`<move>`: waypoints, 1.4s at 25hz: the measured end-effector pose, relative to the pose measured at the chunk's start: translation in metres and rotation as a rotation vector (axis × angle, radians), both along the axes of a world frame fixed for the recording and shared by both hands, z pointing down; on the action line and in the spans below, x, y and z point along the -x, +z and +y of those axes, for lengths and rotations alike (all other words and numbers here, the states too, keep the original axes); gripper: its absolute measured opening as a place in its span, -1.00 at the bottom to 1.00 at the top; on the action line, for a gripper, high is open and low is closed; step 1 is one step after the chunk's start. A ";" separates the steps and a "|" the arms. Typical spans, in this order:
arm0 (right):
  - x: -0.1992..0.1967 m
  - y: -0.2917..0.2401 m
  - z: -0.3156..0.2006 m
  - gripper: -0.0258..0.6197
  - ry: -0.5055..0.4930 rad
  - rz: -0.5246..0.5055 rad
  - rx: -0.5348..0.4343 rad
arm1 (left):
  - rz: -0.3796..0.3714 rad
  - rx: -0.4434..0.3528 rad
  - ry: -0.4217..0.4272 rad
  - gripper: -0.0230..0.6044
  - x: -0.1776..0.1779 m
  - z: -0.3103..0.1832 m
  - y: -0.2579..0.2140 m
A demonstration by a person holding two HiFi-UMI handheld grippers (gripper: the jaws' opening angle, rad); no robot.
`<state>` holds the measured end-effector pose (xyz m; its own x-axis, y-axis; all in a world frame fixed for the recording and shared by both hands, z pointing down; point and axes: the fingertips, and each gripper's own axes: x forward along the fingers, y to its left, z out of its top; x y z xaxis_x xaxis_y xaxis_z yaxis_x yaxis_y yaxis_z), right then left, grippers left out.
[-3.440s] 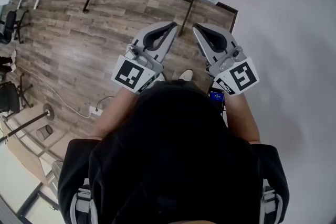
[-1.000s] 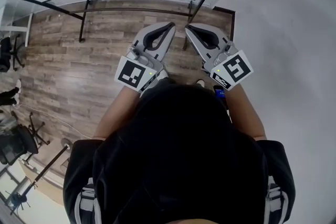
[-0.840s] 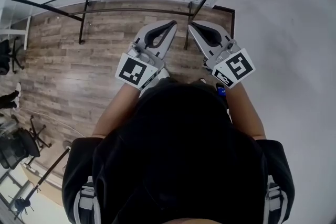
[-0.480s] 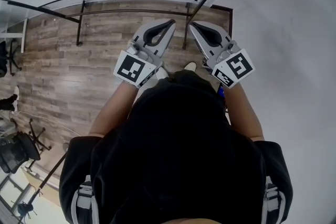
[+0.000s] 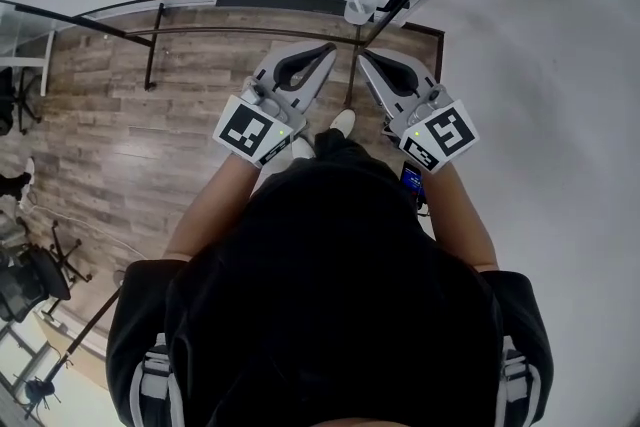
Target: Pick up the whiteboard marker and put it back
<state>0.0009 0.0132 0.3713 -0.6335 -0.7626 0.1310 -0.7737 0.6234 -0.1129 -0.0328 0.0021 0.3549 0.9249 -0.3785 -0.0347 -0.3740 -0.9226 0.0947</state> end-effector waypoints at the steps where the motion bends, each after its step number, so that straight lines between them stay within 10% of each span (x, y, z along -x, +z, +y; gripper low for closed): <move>1: -0.004 0.001 -0.005 -0.92 -0.001 0.000 0.000 | 0.003 0.001 0.003 -0.92 -0.004 -0.005 0.001; 23: -0.062 0.048 -0.113 -0.92 -0.020 -0.001 0.056 | -0.078 0.038 -0.076 -0.92 -0.065 -0.103 0.040; 35: -0.056 0.111 -0.163 -0.92 0.216 0.081 0.143 | -0.120 0.031 0.047 -0.92 -0.039 -0.160 0.074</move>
<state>0.0569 -0.1498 0.4819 -0.4413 -0.8490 0.2905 -0.8971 0.4252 -0.1199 0.0060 -0.1579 0.4284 0.9385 -0.3336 0.0888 -0.3406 -0.9368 0.0806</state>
